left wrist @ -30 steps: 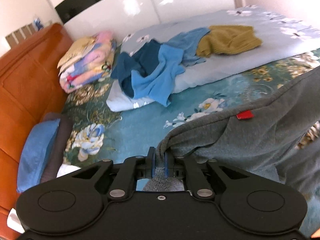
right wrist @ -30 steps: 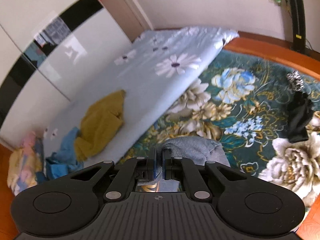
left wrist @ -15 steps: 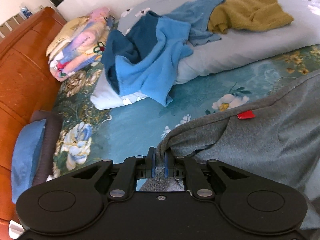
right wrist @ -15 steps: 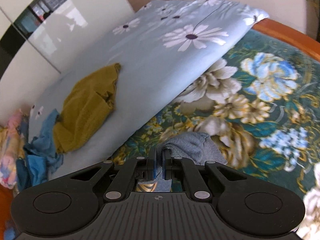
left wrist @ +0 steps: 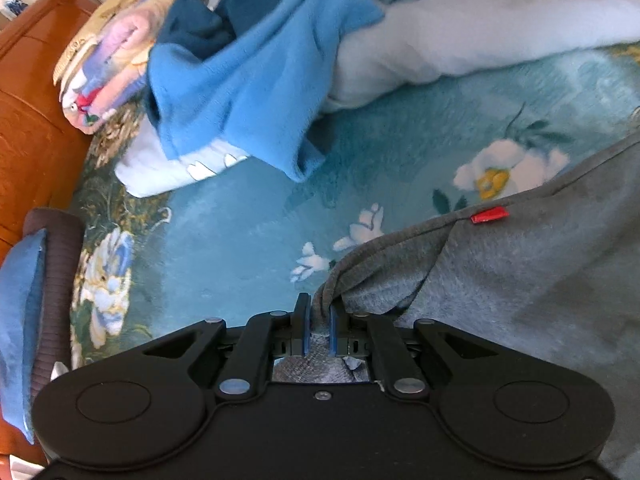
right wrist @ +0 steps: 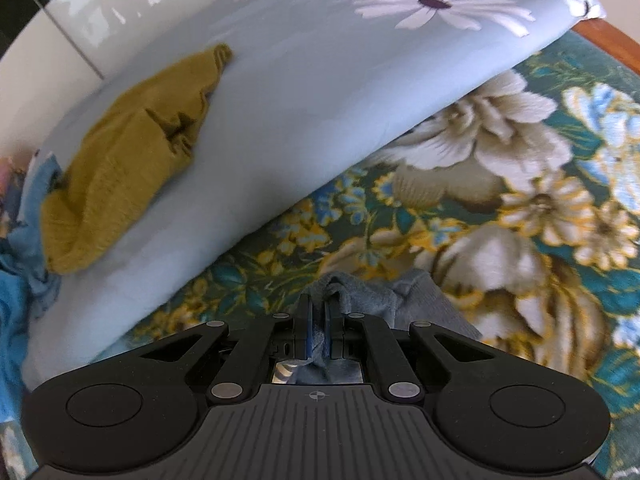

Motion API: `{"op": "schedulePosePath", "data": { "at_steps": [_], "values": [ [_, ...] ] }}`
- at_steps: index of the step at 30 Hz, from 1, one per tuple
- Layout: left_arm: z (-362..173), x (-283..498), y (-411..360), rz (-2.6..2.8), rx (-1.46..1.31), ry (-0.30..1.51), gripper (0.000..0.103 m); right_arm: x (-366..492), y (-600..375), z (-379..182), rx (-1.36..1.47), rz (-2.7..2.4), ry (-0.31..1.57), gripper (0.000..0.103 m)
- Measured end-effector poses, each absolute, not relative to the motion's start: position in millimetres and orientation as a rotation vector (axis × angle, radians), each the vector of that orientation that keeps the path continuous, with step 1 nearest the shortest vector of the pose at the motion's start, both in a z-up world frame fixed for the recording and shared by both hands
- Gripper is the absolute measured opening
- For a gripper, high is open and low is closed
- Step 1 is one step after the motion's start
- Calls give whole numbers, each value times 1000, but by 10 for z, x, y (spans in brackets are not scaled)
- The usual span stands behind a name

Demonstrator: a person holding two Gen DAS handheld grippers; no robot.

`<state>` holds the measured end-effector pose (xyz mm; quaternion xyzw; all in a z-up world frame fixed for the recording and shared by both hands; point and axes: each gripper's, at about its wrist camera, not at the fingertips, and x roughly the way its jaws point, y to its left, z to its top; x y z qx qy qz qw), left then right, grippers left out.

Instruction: Fold clothes

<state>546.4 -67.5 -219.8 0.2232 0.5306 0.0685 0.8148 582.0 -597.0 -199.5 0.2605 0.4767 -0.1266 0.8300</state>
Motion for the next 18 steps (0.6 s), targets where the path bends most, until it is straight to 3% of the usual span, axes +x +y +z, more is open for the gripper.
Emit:
{"op": "schedulePosePath", "data": {
  "at_steps": [13, 15, 16, 18],
  "values": [
    [-2601, 5634, -692, 142, 532, 1180, 13, 6195, -5820, -2413, 436, -250, 1080, 6],
    [-2570, 5620, -685, 138, 522, 1179, 19, 6197, -5799, -2372, 436, -241, 1084, 14],
    [-2548, 5609, -679, 139, 516, 1179, 28, 6193, -5789, -2345, 438, -235, 1084, 19],
    [-2474, 5574, -647, 142, 505, 1182, 38, 6161, -5750, -2252, 420, -217, 1075, 38]
  ]
}}
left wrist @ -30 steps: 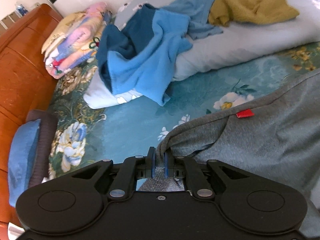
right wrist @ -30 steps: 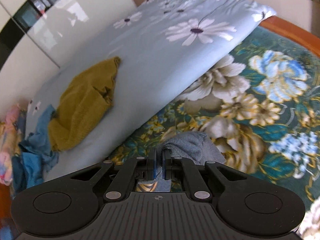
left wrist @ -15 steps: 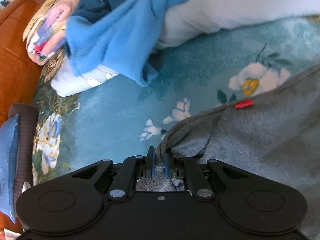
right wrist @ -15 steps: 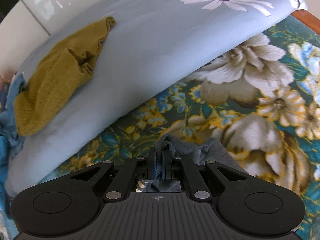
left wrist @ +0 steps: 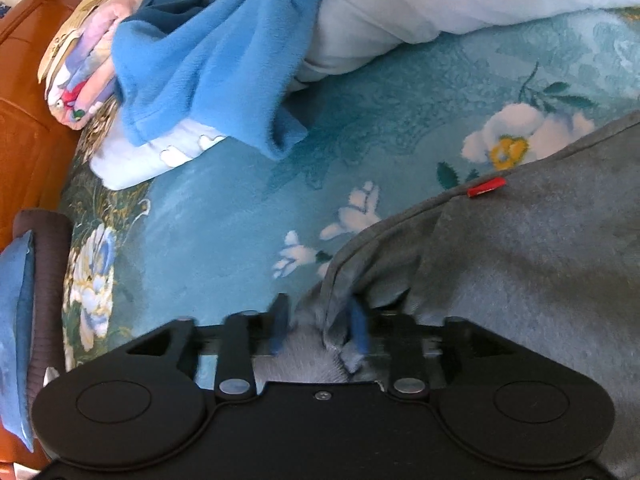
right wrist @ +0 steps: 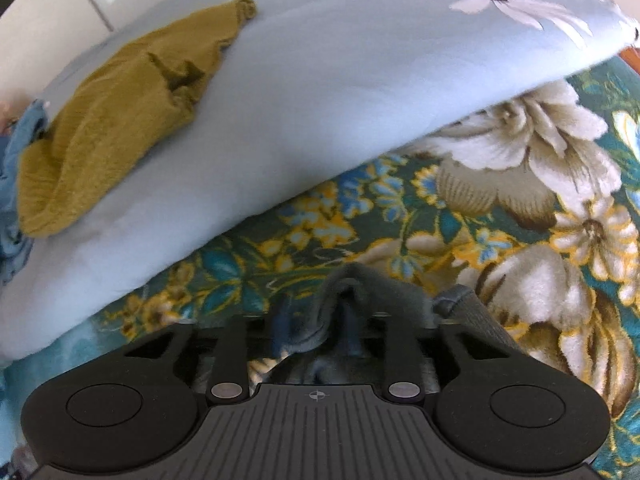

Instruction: Fold clothes

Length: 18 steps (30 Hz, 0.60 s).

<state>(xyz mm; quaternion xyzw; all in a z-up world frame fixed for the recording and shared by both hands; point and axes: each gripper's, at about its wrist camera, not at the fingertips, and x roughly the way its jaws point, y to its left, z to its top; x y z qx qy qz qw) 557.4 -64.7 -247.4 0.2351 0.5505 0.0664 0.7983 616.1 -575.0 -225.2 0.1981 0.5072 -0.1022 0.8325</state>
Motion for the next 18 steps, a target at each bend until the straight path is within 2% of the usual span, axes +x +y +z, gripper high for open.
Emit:
{"op": "schedulePosePath", "data": {
  "at_steps": [4, 7, 11, 18],
  "values": [
    [-2218, 5442, -553, 107, 402, 1156, 63, 6042, -5684, -2029, 414, -193, 1054, 49],
    [-1957, 5258, -508, 73, 322, 1114, 71, 5815, -5653, -1780, 439, -183, 1012, 53],
    [-1566, 4877, -424, 65, 179, 1045, 75, 5349, -5652, -1416, 491, -196, 936, 66],
    [-1172, 3893, -61, 100, -111, 1024, 77, 4040, -5648, -866, 580, -270, 846, 66]
  ]
}}
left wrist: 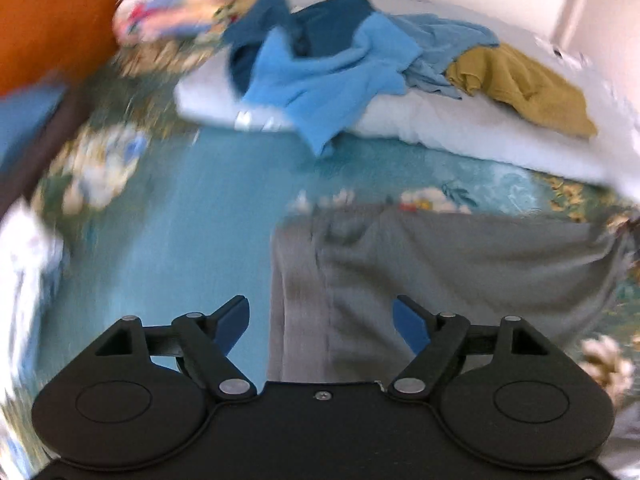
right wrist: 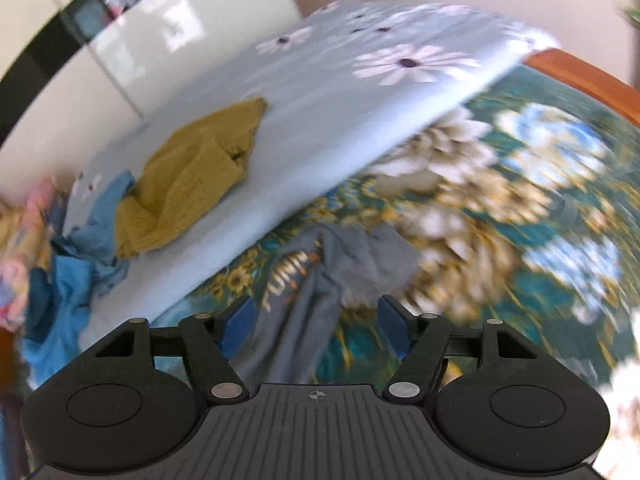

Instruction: Fold clothes

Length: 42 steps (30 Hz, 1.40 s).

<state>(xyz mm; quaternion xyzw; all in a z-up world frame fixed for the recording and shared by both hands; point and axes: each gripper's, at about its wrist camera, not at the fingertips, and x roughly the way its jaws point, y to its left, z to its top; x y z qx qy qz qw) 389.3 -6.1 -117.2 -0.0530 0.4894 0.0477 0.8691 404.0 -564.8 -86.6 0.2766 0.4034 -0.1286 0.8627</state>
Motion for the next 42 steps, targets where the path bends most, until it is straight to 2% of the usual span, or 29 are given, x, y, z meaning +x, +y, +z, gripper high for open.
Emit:
{"op": "schedulePosePath", "data": {
  "at_steps": [8, 14, 29, 36, 40, 41, 42],
  "values": [
    [-1394, 2965, 156, 91, -277, 1134, 77, 2294, -5641, -780, 658, -453, 873, 66],
    [-1647, 2815, 222, 100, -424, 1164, 77, 1664, -5754, -1030, 664, -577, 935, 66],
    [-2255, 2922, 23, 160, -740, 1090, 72, 1869, -6364, -1986, 765, -610, 938, 66],
    [-2307, 2905, -43, 201, -785, 1060, 59, 2076, -6694, -2295, 856, -600, 923, 55],
    [-2324, 2856, -48, 223, -822, 1034, 53, 2204, -6749, -2421, 876, -585, 940, 54],
    [-2327, 2842, -47, 234, -830, 1028, 51, 2222, -6740, -2436, 877, -584, 935, 49],
    [-2324, 2824, -41, 244, -842, 1022, 49, 2237, -6741, -2445, 884, -576, 931, 38]
  ]
}}
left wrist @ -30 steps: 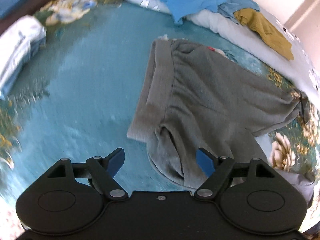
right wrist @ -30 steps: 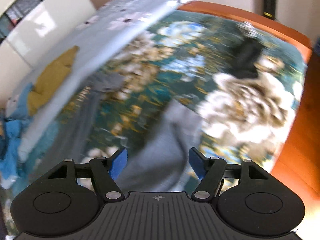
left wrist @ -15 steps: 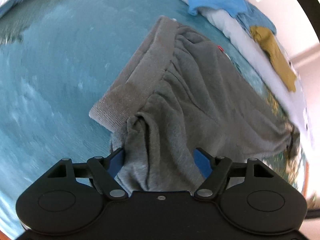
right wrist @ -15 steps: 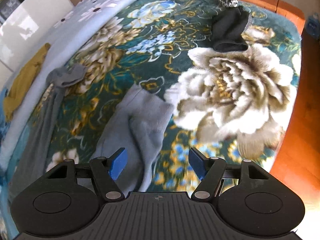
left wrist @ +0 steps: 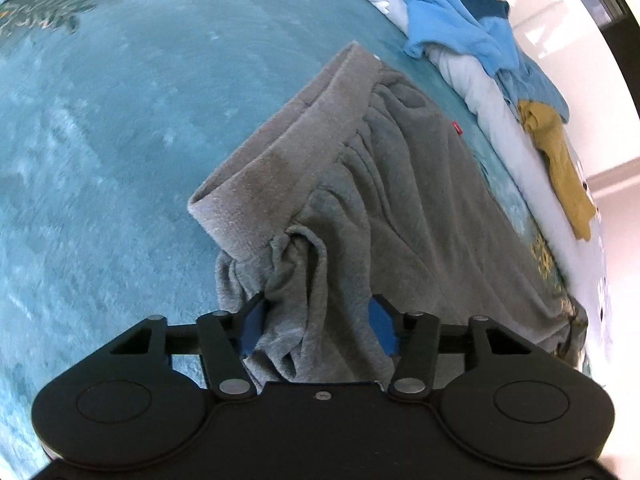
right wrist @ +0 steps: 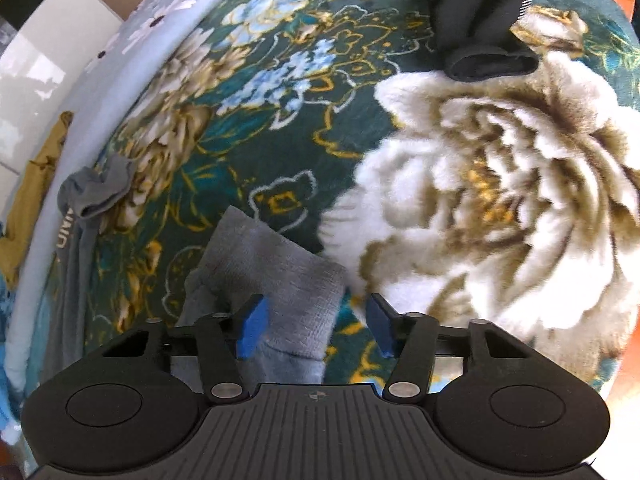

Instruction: Fold clothes

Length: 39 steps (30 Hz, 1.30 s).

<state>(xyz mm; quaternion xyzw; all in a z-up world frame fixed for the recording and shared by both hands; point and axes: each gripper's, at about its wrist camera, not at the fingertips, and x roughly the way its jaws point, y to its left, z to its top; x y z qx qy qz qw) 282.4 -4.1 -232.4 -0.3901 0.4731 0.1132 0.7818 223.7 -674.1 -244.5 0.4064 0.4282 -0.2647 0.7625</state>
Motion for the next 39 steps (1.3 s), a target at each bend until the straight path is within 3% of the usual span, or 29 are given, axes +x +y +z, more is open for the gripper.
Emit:
{"op": "schedulePosePath", "data": {
  "at_steps": [3, 5, 7, 11, 20, 34, 37, 39],
  "values": [
    [-2302, 2771, -29, 254, -876, 994, 41, 2329, -6727, -2438, 860, -553, 951, 18],
    [-2300, 2745, -29, 266, -882, 989, 31, 2395, -6686, -2400, 832, -547, 962, 10],
    [-2300, 2726, -28, 286, -877, 990, 19, 2451, -6668, -2350, 822, -533, 972, 7],
    [-2241, 2658, -18, 339, -848, 964, 9, 2507, -6592, -2147, 767, -480, 949, 6],
    [-1906, 2402, 134, 382, -743, 873, 7, 2356, -6840, -1603, 669, -544, 796, 4],
    [-2247, 2350, 93, 432, -652, 979, 9, 2048, -6965, -2314, 653, -634, 979, 4],
    [-2177, 2361, 64, 417, -611, 994, 18, 2057, -6948, -2258, 637, -618, 977, 5],
    [-2103, 2374, 46, 406, -588, 1012, 20, 2063, -6937, -2183, 618, -616, 972, 17]
  ]
}}
